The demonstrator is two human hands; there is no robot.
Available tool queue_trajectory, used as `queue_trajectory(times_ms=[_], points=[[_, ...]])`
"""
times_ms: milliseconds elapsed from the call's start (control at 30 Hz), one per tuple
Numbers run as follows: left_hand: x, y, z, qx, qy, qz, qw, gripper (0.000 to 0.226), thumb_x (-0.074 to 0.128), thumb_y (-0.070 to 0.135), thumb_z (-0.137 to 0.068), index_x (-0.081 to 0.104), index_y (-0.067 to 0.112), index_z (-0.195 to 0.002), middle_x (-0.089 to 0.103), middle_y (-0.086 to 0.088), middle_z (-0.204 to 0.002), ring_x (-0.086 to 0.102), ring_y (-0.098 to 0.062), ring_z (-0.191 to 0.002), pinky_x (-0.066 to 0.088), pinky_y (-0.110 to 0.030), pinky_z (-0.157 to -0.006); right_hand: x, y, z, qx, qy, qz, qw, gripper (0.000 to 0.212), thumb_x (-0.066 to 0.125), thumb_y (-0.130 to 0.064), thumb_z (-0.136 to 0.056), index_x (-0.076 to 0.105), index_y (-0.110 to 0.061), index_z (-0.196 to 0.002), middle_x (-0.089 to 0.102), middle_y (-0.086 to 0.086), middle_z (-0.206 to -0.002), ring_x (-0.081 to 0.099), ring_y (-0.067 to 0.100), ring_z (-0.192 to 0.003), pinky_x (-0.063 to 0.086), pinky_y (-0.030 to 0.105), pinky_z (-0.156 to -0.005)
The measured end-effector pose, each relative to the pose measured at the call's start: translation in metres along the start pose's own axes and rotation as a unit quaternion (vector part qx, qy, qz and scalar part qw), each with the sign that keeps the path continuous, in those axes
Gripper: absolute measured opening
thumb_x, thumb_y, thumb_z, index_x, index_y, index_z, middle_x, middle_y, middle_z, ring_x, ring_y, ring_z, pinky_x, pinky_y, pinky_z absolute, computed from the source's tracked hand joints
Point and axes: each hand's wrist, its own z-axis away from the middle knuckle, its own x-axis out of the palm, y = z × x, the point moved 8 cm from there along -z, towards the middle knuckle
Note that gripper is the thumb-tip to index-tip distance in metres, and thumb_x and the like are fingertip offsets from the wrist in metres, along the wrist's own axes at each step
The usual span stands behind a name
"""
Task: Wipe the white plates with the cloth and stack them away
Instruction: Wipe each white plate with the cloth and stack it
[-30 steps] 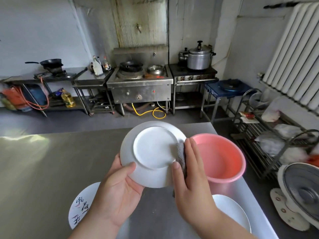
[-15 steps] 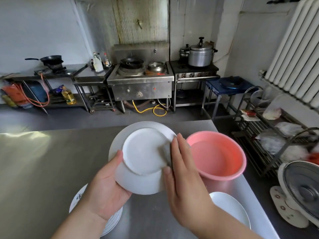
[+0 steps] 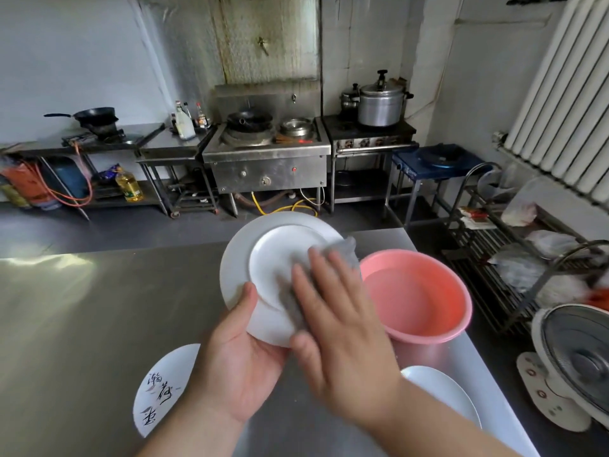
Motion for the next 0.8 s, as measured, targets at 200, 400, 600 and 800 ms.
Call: queue_trajectory(times_ms=[200,400,600,800], points=[[0.007,-0.003,-0.005,-0.014,-0.017,0.026,0.999,0.050,0.039,0.038,-0.110,0.061,0.010,-0.145,0.055,-0.016,-0.154,0.055,-0.030,-0.140,0.056,-0.042,-0.103,-0.005,0.013,-0.006,0.080,0.054,-0.022,0.995,0.055,0.035,-0.033,-0.107,0.044,-0.010,-0.157,0.029,0.010,-0.169,0.012,0.035,-0.160,0.024,0.064,-0.122],[0.020,-0.013,0.003,-0.033,-0.040,0.035,0.998,0.049,0.041,0.030,-0.106,0.057,0.008,-0.147,0.053,-0.018,-0.155,0.052,-0.032,-0.143,0.052,-0.044,-0.107,-0.014,0.012,0.006,0.062,0.153,-0.064,0.984,0.047,0.042,-0.025,-0.104,0.058,-0.011,-0.147,0.046,0.008,-0.160,0.032,0.037,-0.153,0.030,0.062,-0.119],[0.036,0.002,-0.004,0.004,-0.072,0.010,0.997,0.050,0.051,0.027,-0.097,0.063,0.009,-0.142,0.055,-0.020,-0.152,0.055,-0.035,-0.140,0.052,-0.048,-0.107,-0.029,0.030,0.001,0.093,0.212,-0.150,0.961,0.042,0.045,-0.021,-0.105,0.062,-0.012,-0.142,0.045,0.005,-0.160,0.029,0.036,-0.154,0.031,0.057,-0.121],[0.043,-0.004,0.004,-0.028,-0.085,-0.016,0.996,0.057,0.056,0.025,-0.103,0.045,0.004,-0.155,0.037,-0.025,-0.164,0.037,-0.040,-0.151,0.033,-0.057,-0.122,-0.029,0.035,0.010,0.083,0.209,-0.157,0.962,0.044,0.047,-0.019,-0.102,0.060,-0.007,-0.142,0.049,0.010,-0.156,0.035,0.040,-0.151,0.029,0.055,-0.123]])
